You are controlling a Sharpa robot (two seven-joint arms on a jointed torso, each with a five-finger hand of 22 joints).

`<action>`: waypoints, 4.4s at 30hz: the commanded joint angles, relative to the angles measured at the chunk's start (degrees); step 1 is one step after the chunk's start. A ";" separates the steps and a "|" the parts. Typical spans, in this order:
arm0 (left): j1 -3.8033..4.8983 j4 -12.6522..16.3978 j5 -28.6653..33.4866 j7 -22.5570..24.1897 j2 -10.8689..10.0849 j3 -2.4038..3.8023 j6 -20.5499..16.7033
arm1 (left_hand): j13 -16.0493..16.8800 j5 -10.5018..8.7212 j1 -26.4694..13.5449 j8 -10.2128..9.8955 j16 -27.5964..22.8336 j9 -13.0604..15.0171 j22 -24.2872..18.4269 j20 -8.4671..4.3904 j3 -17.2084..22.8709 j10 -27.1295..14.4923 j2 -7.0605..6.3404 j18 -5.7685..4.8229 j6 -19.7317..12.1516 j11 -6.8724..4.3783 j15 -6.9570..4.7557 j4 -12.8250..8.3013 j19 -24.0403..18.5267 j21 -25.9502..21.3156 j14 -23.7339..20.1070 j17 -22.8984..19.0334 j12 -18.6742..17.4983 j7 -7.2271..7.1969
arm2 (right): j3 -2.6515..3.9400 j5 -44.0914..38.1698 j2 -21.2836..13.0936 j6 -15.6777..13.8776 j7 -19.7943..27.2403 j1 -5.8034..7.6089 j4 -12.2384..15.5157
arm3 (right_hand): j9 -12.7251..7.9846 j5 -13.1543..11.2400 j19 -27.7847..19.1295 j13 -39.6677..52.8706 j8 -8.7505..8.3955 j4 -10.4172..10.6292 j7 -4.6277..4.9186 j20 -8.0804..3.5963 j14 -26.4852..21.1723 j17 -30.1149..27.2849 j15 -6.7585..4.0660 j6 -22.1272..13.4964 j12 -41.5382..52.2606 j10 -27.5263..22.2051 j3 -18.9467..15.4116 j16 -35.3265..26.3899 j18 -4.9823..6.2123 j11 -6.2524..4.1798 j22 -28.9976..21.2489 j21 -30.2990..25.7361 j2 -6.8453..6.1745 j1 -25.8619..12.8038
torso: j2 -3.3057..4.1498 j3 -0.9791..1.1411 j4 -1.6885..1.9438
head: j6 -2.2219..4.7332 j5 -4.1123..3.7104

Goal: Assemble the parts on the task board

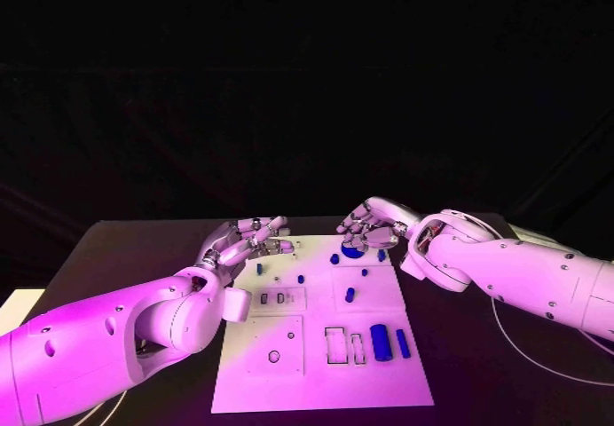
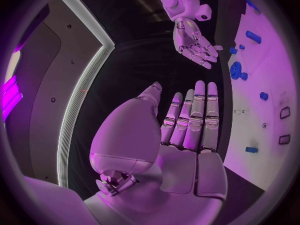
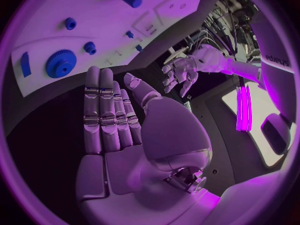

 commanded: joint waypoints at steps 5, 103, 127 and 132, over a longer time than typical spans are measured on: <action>0.27 3.80 1.32 -1.24 -1.93 0.16 1.43 | 0.08 0.13 0.07 0.30 0.23 0.05 -0.08 -0.07 -0.33 0.51 0.66 0.31 0.45 -0.03 0.03 -0.10 0.61 0.23 0.49 0.14 0.36 1.81 | 0.13 -23.53 0.49 5.76 -9.38 1.65 -0.06 | 0.02 -1.01 1.55 0.04 -0.39 1.02 -0.58 -0.74 3.20 2.13 -0.76 1.14 -0.83 -0.06 0.37 1.56 0.67 -0.56 1.80 3.25 -0.34 -0.95 | 2.54 0.01 1.05 | 0.60 -0.80; 0.88 6.39 2.20 -1.88 -3.72 0.75 1.18 | 0.05 0.19 0.51 0.47 0.21 0.05 -0.27 -0.31 -0.11 1.00 1.35 0.29 0.87 -0.27 -0.19 -0.49 1.19 0.21 1.05 0.47 0.48 1.56 | 0.49 -26.78 10.42 -4.15 -13.99 2.47 -4.53 | 1.47 -9.20 0.56 0.61 0.10 9.65 -2.30 -1.70 2.48 29.61 -2.34 5.73 -0.69 2.41 13.33 33.70 -0.46 -2.09 24.95 32.75 -2.50 0.87 | 7.12 -0.39 2.90 | 2.31 -1.60; 0.90 6.70 2.22 -2.06 -3.70 0.75 1.32 | 0.04 0.20 0.59 0.47 0.18 0.04 -0.30 -0.33 -0.07 1.01 1.41 0.29 0.87 -0.28 -0.21 -0.56 1.24 0.19 1.07 0.50 0.47 1.55 | 0.33 -27.59 13.35 -3.34 -15.40 2.21 -7.18 | 1.46 -9.37 0.41 0.51 -0.15 10.05 -2.23 -1.59 2.49 29.77 -2.25 5.47 -0.86 2.10 13.52 34.00 -0.45 -1.99 25.13 33.05 -2.87 0.49 | 7.28 -0.40 2.94 | 2.25 -1.52; 0.92 6.70 2.22 -2.11 -3.68 0.75 1.33 | 0.03 0.20 0.63 0.47 0.16 0.04 -0.31 -0.34 -0.05 1.01 1.44 0.28 0.87 -0.28 -0.21 -0.60 1.26 0.18 1.08 0.52 0.46 1.55 | 0.32 -27.62 13.60 -3.60 -15.30 2.21 -6.87 | 1.46 -9.37 0.41 0.51 -0.15 10.05 -2.23 -1.59 2.49 29.77 -2.25 5.47 -0.86 2.10 13.52 34.00 -0.45 -1.99 25.13 33.05 -2.87 0.49 | 7.28 -0.40 2.92 | 2.15 -1.39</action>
